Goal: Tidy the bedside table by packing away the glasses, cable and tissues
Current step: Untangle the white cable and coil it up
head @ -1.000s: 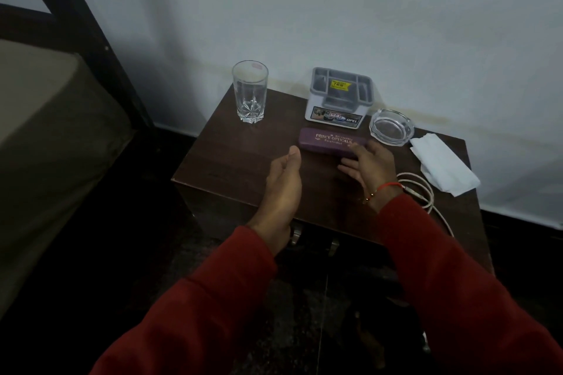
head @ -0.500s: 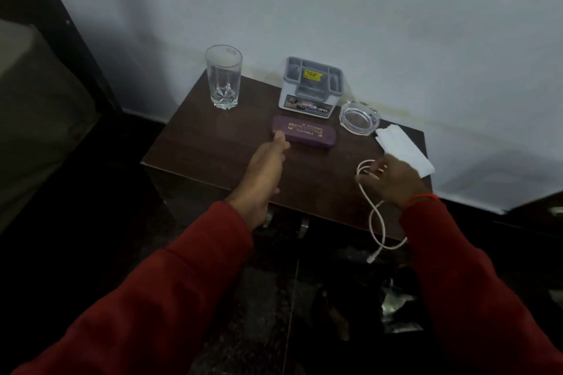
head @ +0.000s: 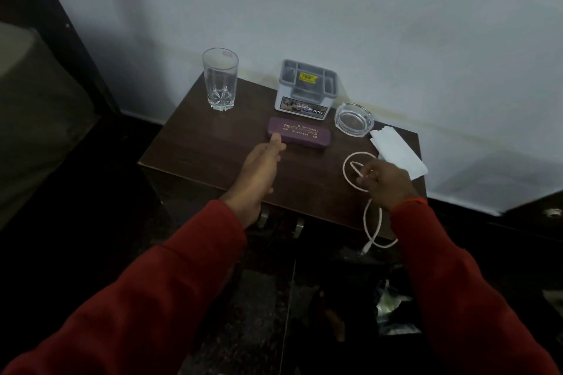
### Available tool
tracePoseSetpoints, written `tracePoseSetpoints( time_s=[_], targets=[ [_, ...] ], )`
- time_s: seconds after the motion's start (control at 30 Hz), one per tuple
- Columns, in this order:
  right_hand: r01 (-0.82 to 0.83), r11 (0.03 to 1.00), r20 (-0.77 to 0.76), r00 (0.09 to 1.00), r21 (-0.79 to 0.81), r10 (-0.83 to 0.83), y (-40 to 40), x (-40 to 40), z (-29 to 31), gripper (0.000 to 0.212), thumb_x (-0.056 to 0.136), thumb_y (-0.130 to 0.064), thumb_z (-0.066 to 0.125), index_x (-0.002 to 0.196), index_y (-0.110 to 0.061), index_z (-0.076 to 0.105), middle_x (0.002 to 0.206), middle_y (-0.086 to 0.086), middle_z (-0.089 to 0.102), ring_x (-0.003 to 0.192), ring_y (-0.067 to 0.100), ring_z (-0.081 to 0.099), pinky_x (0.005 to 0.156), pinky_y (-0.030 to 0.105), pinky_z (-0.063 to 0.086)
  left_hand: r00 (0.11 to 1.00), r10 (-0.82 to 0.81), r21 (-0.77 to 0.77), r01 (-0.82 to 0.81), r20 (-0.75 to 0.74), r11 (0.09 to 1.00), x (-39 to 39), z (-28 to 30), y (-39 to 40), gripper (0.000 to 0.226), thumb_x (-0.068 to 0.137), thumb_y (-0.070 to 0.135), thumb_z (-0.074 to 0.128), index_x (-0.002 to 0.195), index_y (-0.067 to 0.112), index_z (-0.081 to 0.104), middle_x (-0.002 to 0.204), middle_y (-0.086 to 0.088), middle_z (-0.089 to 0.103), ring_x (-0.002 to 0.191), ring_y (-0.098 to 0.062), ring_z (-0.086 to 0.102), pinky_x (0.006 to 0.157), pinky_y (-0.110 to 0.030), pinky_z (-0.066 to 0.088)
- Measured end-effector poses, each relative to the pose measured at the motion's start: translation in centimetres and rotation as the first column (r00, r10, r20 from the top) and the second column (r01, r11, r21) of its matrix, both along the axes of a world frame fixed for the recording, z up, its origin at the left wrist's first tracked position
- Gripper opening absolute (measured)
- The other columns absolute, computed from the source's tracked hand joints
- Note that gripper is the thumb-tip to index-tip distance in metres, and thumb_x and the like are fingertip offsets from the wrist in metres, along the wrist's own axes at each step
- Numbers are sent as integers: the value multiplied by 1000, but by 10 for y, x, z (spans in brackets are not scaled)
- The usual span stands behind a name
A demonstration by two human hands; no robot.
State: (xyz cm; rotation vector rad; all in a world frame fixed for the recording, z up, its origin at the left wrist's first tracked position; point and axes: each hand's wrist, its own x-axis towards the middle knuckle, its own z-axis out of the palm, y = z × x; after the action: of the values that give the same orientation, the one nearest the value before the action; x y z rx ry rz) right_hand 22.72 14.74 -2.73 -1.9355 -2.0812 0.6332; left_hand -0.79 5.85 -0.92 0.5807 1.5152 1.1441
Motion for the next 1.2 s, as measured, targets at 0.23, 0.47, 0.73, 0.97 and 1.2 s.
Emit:
tracePoseSetpoints(
  time_s=[0.23,0.47,0.73,0.97,1.2],
  targets=[
    [-59,946,-168,979,319,118,-25,-33,87,2,88,-19,70,90,-19,71,73,2,65,78,25,67,75,27,46,999,-45,205,50,-28,977,3,11,-8,19,96,48,57,103,34,67,95,24,68,81,16,62,71,-17,41],
    [-152,922,-300,916,355,267,-49,-57,118,2,89,-18,73,88,-19,71,72,4,71,72,18,68,73,27,52,974,-221,308,194,55,931,14,22,-14,33,99,37,57,128,23,61,116,-1,76,100,-18,70,83,-35,47],
    [170,984,-973,230,46,5,-46,-67,118,3,92,-2,65,95,0,65,77,13,69,78,31,71,83,42,60,981,-191,132,186,25,974,10,15,-13,50,93,67,45,137,43,47,136,13,56,126,-20,55,93,-44,50],
    [-54,989,-964,-226,-135,-143,-57,-90,127,7,98,0,54,95,0,59,74,8,67,76,19,75,93,39,58,682,-204,-61,344,702,937,18,9,-20,32,88,39,65,99,10,72,110,-24,63,106,-43,66,78,-51,61],
    [14,997,-978,195,-77,-78,-59,-87,120,4,94,-5,62,96,-2,64,79,12,68,80,28,71,78,39,61,822,-52,116,-17,568,993,6,19,-9,45,97,-6,51,139,10,53,101,-7,69,59,-12,65,51,-26,57]
  ],
)
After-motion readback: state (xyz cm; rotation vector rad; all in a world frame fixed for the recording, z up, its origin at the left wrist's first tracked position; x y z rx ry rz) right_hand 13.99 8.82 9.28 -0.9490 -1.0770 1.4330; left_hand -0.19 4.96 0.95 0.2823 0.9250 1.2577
